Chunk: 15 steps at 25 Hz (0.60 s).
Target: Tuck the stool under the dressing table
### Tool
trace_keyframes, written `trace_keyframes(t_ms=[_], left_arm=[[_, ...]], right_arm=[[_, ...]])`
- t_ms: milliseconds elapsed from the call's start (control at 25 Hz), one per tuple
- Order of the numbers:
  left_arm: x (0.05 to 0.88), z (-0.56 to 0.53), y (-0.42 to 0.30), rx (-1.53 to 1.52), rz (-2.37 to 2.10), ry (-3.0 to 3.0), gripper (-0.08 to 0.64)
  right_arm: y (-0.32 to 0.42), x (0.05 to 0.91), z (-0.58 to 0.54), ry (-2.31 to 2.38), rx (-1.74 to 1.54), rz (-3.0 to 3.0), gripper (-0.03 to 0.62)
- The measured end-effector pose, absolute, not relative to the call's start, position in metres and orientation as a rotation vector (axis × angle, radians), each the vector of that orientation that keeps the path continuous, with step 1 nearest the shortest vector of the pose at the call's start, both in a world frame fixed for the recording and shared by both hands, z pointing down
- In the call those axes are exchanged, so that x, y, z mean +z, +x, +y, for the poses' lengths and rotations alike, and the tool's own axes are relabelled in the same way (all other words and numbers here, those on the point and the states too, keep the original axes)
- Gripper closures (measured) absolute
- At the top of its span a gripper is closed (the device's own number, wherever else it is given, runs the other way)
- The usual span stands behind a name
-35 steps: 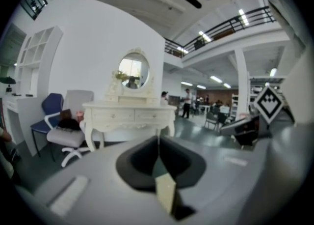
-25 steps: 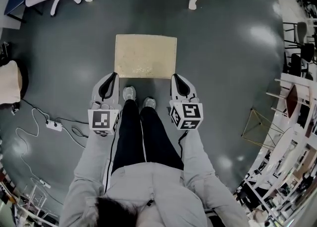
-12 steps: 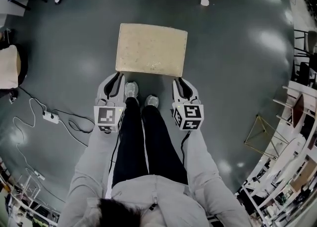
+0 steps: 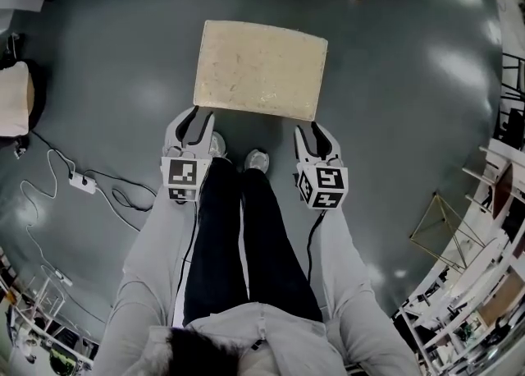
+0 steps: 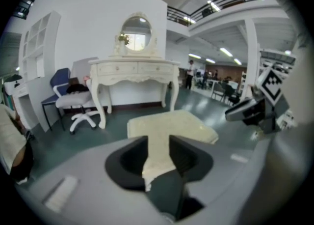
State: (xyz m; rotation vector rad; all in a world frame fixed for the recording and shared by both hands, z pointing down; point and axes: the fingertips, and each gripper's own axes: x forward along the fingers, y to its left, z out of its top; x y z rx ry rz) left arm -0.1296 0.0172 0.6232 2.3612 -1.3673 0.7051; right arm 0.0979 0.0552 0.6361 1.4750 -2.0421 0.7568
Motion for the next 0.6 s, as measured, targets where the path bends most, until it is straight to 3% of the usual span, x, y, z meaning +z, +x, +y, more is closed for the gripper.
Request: trace_keyframes(t_ms=[200, 600], left_arm=[[0.660, 0.019, -0.135, 0.751, -1.361, 2.325, 0.362], [0.725, 0.000, -0.151, 0.876, -1.344, 2.269, 0.300]], right_arm=[[0.103, 0.665, 0.056, 1.464, 0.780, -2.019, 0.410], [0.118, 0.724, 0.050, 1.498, 0.846, -1.938, 0.314]])
